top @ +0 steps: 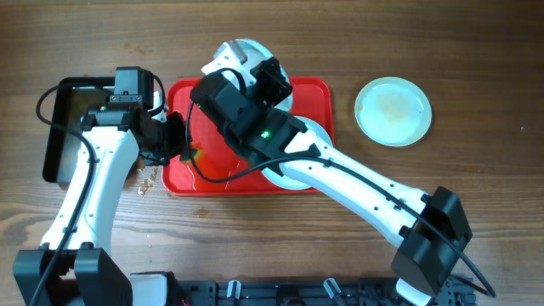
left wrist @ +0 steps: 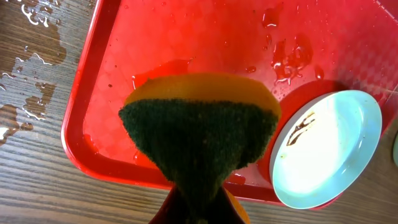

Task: Clean dirty plates on tray and stack at the side
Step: 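Carry the plate right and stack it on the side plate, open gripper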

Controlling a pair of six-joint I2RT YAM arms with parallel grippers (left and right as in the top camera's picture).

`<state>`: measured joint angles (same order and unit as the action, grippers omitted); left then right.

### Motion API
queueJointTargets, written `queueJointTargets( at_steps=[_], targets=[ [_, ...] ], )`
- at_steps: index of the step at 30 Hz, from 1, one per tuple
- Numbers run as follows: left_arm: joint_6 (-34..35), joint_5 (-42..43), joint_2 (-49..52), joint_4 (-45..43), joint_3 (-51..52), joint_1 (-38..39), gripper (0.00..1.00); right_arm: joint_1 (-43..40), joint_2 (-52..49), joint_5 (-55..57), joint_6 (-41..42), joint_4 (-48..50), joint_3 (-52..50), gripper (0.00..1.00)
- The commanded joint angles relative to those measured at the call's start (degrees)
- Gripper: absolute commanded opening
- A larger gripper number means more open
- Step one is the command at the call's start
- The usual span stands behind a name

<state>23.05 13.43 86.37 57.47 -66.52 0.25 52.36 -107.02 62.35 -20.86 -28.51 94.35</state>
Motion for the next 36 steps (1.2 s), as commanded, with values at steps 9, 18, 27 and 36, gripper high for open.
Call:
queueJointTargets(
  at_steps=[9, 18, 27, 36],
  targets=[
    [-0.3, 0.9, 0.4, 0.0, -0.9, 0.0, 0.04, 0.0, 1.6, 9.8, -9.2, 2.4, 1.3, 0.04],
    [-0.3, 0.9, 0.4, 0.5, -0.9, 0.0, 0.04, -0.4, 1.7, 17.0, 3.8, 1.7, 1.3, 0.04],
    [-0.3, 0.9, 0.4, 0.7, -0.9, 0.0, 0.04, -15.8, 11.5, -12.0, 44.2, -28.2, 1.3, 0.04],
    [-0.3, 0.9, 0.4, 1.2, -0.9, 0.0, 0.04, -53.9, 17.2, -63.0, 41.6, -33.3, -1.1, 0.04]
  ],
)
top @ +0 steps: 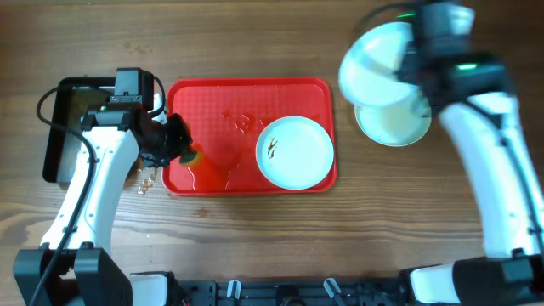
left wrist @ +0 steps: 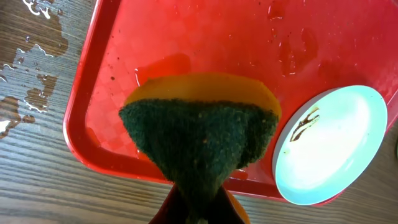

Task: Clean dirty plates on tray and stack at the side
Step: 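Carry the plate right and stack it on the side plate, open gripper, then move right gripper to the last plate on the tray and grasp its rim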

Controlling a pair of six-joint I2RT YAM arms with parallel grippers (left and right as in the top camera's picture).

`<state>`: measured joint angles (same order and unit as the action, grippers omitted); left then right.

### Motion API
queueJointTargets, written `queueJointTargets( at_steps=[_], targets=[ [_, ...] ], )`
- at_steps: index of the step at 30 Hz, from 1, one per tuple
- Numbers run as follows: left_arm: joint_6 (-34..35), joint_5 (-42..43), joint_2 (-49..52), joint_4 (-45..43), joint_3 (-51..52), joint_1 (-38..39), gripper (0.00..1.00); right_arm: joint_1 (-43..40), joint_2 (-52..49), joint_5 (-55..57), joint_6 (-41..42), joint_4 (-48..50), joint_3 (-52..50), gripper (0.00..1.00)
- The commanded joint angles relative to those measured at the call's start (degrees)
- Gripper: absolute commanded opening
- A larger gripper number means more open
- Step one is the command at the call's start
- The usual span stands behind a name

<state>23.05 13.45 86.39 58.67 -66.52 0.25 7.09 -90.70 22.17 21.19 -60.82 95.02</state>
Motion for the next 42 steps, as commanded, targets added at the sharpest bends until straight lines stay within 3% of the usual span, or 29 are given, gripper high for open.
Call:
queueJointTargets(
  at_steps=[1, 6, 11, 17, 18, 20, 22, 24, 29, 35, 42],
  targets=[
    [-0.3, 0.9, 0.4, -0.1, -0.9, 0.0, 0.04, -10.8, 0.9, -23.9, -1.1, -1.1, -2.8, 0.04],
    [-0.3, 0.9, 0.4, -0.9, -0.9, 0.0, 0.04, -21.6, 0.9, -27.2, -5.5, 4.2, -15.3, 0.04],
    [-0.3, 0.9, 0.4, -0.9, -0.9, 0.0, 0.04, -22.4, 0.9, -28.3, -5.6, 14.9, -25.7, 0.04],
    [-0.3, 0.9, 0.4, -1.6, -0.9, 0.0, 0.04, -22.4, -0.9, -28.7, -3.0, 19.8, -28.4, 0.04],
    [-0.3, 0.9, 0.4, -1.9, -0.9, 0.0, 0.04, -22.4, -1.8, -29.6, -3.0, 20.1, -28.4, 0.11],
    [-0.3, 0.9, 0.4, -2.1, -0.9, 0.0, 0.04, -22.4, -2.9, -34.5, -3.3, 20.2, -28.4, 0.44],
    [-0.3, 0.9, 0.4, -2.2, -0.9, 0.0, 0.04, -22.2, -2.8, -41.0, -3.7, 20.1, -28.4, 0.62],
    [-0.3, 0.9, 0.4, -2.3, -0.9, 0.0, 0.04, -21.2, -2.8, -49.1, -6.6, 19.7, -28.4, 0.72],
    [-0.3, 0.9, 0.4, -2.3, -0.9, 0.0, 0.04, -13.1, -2.8, -50.5, -8.2, 14.1, -28.3, 0.83],
    [-0.3, 0.9, 0.4, -2.1, -0.9, 0.0, 0.04, 1.5, -2.8, -50.5, 6.5, 7.4, -28.3, 1.0],
    [-0.3, 0.9, 0.4, -0.7, -0.9, 0.0, 0.04, 14.0, -2.8, -54.2, 14.6, 13.9, -28.3, 1.0]
  ],
)
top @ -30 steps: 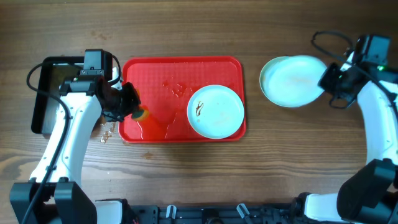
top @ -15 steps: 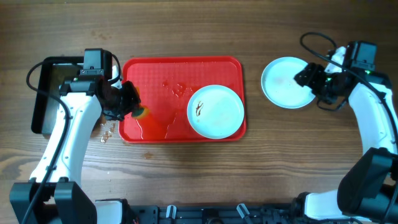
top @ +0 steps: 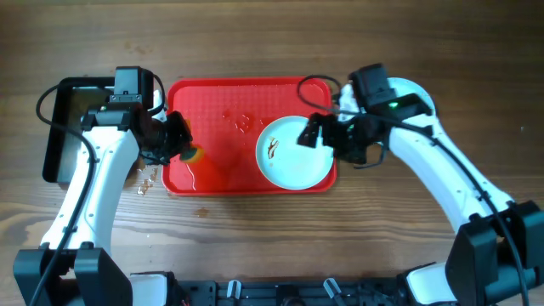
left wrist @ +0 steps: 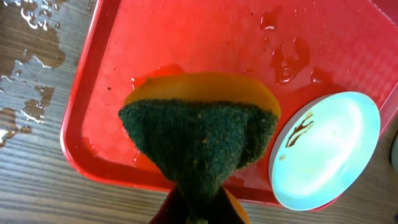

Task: Clean dirty plates on tray and stack at the side
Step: 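Move right gripper to the last plate on the tray and grasp its rim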

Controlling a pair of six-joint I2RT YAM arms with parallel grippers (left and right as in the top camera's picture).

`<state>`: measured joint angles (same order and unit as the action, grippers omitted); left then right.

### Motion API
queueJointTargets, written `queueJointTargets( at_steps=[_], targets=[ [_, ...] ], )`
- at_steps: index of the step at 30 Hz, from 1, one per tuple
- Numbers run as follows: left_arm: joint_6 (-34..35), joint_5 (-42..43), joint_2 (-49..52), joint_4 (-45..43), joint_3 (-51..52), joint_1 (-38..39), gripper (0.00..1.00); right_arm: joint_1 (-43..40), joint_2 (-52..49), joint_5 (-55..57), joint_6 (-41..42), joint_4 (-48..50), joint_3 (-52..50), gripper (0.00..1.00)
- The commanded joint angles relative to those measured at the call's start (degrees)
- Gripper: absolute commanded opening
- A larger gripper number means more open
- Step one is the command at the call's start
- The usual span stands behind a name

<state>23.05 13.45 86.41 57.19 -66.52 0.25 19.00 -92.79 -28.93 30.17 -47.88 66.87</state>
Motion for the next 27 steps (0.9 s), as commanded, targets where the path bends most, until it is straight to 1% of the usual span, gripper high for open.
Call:
queueJointTargets(
  at_steps=[1, 7, 9, 13, 17, 20, 23, 27],
  targets=[
    [-0.3, 0.9, 0.4, 0.9, -0.9, 0.0, 0.04, 2.9, -0.7, -3.0, 6.0, 2.1, -0.1, 1.0],
    [-0.3, 0.9, 0.4, 0.5, -0.9, 0.0, 0.04, 5.8, -0.6, 3.7, 6.0, 0.6, -0.1, 1.0],
    [-0.3, 0.9, 0.4, 0.2, -0.9, 0.0, 0.04, 8.2, -0.6, 7.4, 6.1, -0.5, 0.7, 1.0],
    [-0.3, 0.9, 0.4, -0.2, -0.9, 0.0, 0.04, 13.4, -0.7, 16.4, 9.2, -6.4, 4.6, 1.0],
    [-0.3, 0.9, 0.4, -0.4, -0.9, 0.0, 0.04, 14.9, -0.8, 17.5, 10.5, -14.9, 11.9, 0.99],
    [-0.3, 0.9, 0.4, -0.3, -0.9, 0.0, 0.04, 14.9, -1.5, 17.6, 10.5, -15.9, 12.4, 0.99],
    [-0.3, 1.1, 0.4, -0.3, -0.9, 0.0, 0.04, 14.9, -6.1, 17.6, 10.4, -16.2, 12.4, 0.99],
    [-0.3, 1.1, 0.4, -0.3, -0.9, 0.0, 0.04, 16.3, -8.6, 18.7, 13.6, -11.5, 12.4, 0.99]
  ],
)
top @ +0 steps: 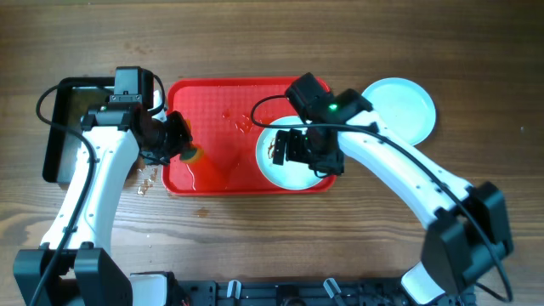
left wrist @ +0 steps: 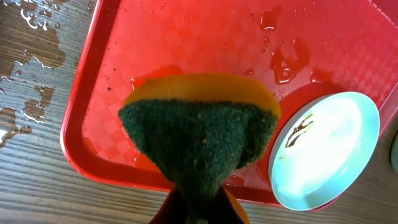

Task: Clean dirty plates on tray and stack at the side
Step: 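Move right gripper to the last plate on the tray and grasp its rim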

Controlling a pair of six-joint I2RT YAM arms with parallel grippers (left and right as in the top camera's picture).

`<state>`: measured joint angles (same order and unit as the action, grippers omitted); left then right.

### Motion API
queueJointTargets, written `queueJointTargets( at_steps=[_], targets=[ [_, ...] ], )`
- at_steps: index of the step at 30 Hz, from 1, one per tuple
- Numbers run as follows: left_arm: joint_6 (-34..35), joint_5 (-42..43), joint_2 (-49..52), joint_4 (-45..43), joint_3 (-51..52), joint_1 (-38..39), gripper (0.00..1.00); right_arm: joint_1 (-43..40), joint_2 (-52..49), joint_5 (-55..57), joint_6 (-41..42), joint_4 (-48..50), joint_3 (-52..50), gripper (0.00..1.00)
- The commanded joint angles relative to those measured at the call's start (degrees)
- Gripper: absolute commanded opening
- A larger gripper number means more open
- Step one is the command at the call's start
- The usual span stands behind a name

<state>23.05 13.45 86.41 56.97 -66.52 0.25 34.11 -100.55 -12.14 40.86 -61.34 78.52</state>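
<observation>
A red tray [top: 221,102] lies mid-table, wet in patches. On its right part sits a pale plate [top: 313,172] with a brown smear [left wrist: 301,129] near its left rim. My right gripper [top: 286,150] hovers over that plate's left half, its fingers apart with nothing in them. My left gripper [top: 180,146] is shut on a sponge [left wrist: 199,137], green scouring face toward the camera and orange behind, held over the tray's front-left corner. A clean plate stack [top: 404,102] rests on the table right of the tray.
A black rectangular container [top: 59,127] stands left of the tray behind my left arm. Water drops [left wrist: 31,62] wet the wood by the tray's left edge. My right arm stretches across the table from the front right corner.
My right gripper has moved left from the plate's right rim to over its smeared left half, uncovering the stack at the right. The left gripper and sponge have stayed put.
First my right gripper held a plate over the tray's back edge, with a used plate beside the tray. Then it held that plate above the one at the right. Later it was empty at the tray plate's right rim, and now it is over that plate.
</observation>
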Motion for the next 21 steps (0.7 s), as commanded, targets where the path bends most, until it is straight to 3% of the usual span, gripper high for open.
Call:
queueJointTargets(
  at_steps=[1, 3, 5, 6, 15, 21],
  targets=[
    [-0.3, 1.1, 0.4, -0.1, -0.9, 0.0, 0.04, 1.7, -0.8, 1.9, 2.9, 2.9, 0.8, 0.99],
    [-0.3, 1.1, 0.4, -0.1, -0.9, 0.0, 0.04, 2.7, -0.8, 1.9, 2.9, 4.6, 0.8, 0.94],
    [-0.3, 1.1, 0.4, -0.1, -0.9, 0.0, 0.04, 3.4, -0.8, 4.7, 6.6, 4.6, 0.7, 0.7],
    [-0.3, 1.1, 0.4, -0.1, -0.9, 0.0, 0.04, 3.5, -0.9, 5.2, 8.7, 4.5, 0.7, 0.66],
    [-0.3, 1.1, 0.4, -0.2, -0.9, 0.0, 0.04, 3.5, -1.5, 18.3, 18.2, -2.1, -0.2, 0.71],
    [-0.3, 1.1, 0.4, 0.2, -0.9, 0.0, 0.04, 2.7, -1.5, 20.3, 22.7, -0.6, -4.3, 0.68]
  ],
)
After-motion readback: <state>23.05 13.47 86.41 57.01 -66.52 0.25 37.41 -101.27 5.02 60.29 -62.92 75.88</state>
